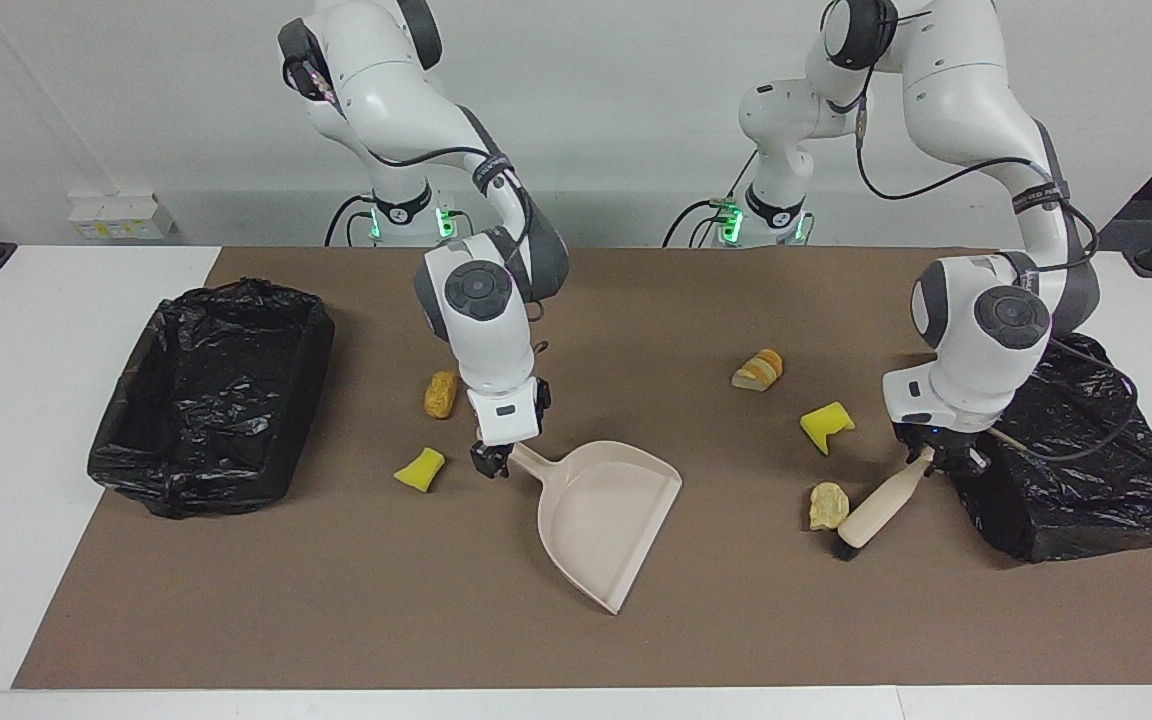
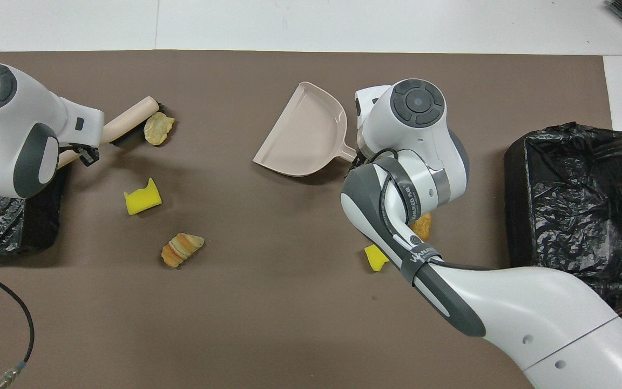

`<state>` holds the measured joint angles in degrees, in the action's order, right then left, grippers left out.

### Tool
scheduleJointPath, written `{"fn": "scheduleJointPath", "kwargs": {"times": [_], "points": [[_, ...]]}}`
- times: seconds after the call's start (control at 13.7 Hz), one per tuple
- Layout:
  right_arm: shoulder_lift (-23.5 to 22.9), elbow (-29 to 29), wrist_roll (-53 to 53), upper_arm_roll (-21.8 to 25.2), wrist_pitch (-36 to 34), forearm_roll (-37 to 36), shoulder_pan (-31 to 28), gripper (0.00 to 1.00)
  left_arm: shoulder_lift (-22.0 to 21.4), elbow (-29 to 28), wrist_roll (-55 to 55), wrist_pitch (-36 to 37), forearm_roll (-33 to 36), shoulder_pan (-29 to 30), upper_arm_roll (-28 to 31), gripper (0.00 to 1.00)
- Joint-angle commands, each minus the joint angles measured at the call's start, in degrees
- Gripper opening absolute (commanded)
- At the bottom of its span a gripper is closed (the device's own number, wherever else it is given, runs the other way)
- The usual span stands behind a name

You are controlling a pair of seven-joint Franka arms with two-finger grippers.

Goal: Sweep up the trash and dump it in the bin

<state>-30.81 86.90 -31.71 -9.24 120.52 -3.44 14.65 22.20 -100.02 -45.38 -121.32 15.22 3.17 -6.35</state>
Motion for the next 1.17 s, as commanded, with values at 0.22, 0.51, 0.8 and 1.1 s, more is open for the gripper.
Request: {"fn": "scheduleJointPath", "kwargs": {"times": [0.22,0.51,0.8,1.1], "points": [[0.6,3.3,-3.6,-0.6,3.7,0.5,-1.5,0.63,-15.8,-21.8,11.1,0.9,0.4,-4.1,0.2,0.0],[0.8,2.9,-4.1,-0.6,2.9,-0.2,-1.2,0.0,-18.7,-23.6,25.4,1.2,0.3,-8.3,0.2,0.0],[0.8,2.0,-5.9,-0.6,1.2,0.4,-1.7,0.0,-25.5,-24.2,36.2,10.7,0.3,-9.1,0.2,0.0],[3.4,-0.2,-16.9,-1.3,-5.5,0.9,-1.9,0.0,-31.9,-32.7,55.6,10.9,-0.7,-10.3,0.2,0.0]]}}
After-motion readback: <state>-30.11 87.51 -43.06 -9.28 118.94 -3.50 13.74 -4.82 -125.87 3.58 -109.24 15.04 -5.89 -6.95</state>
